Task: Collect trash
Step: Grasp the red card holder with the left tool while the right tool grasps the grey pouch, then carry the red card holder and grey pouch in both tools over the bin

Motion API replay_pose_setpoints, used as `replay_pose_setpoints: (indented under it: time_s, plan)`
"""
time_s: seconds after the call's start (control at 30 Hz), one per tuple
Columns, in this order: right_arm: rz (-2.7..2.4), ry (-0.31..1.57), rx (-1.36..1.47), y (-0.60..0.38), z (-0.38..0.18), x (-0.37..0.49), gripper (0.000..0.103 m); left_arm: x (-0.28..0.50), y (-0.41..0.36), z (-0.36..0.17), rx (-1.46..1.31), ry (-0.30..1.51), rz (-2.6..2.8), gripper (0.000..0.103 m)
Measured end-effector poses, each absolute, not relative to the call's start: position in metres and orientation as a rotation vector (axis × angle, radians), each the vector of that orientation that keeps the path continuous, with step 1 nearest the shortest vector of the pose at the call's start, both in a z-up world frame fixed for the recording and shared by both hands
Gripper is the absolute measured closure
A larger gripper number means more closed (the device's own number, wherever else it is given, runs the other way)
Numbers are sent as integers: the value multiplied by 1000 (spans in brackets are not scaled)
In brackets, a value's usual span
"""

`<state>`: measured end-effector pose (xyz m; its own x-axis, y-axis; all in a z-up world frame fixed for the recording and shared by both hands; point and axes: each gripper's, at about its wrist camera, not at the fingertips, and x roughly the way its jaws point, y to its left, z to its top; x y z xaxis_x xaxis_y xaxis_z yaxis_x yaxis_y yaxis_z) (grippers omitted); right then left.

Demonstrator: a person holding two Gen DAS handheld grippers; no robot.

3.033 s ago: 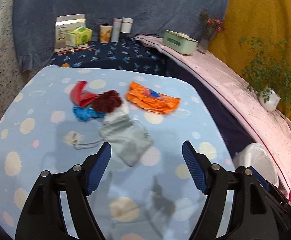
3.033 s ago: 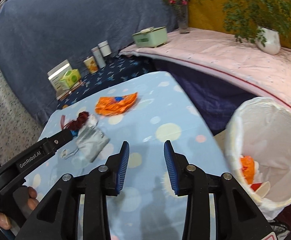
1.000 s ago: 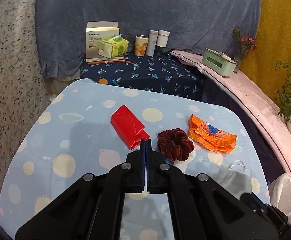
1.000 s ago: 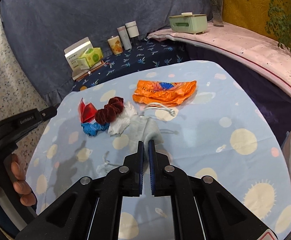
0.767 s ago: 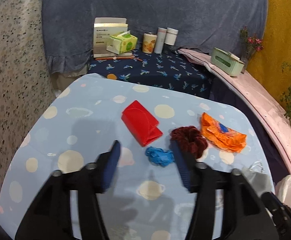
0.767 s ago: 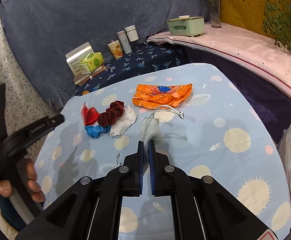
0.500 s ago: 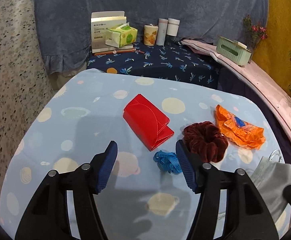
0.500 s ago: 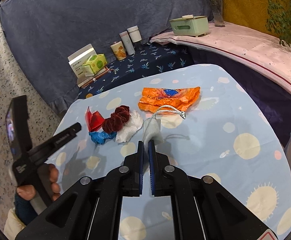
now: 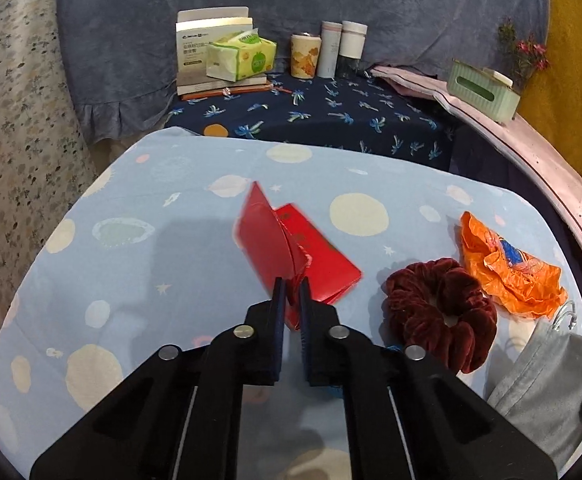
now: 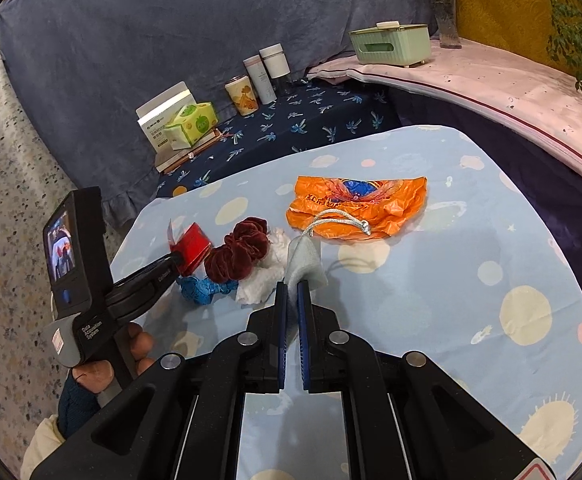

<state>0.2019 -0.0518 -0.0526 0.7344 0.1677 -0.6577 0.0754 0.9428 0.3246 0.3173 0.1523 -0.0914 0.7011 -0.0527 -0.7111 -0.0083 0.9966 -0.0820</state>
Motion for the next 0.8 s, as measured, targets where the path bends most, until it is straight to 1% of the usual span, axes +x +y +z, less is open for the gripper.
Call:
replay_pose_setpoints:
  time_s: [0.13, 0.33, 0.57, 0.8]
  plan:
    - [56, 740, 355, -54, -48, 196, 97, 307, 157, -81, -111, 781, -45, 103]
    - [58, 691, 362, -58, -26, 177, 97, 277, 150, -43, -141, 731, -94, 103]
    - [44, 619, 381, -76, 4, 144, 97, 239, 115, -8, -127, 698, -164, 103]
    - [-2, 570, 408, -108, 21, 109, 97, 199, 66, 11, -94, 682, -249, 103]
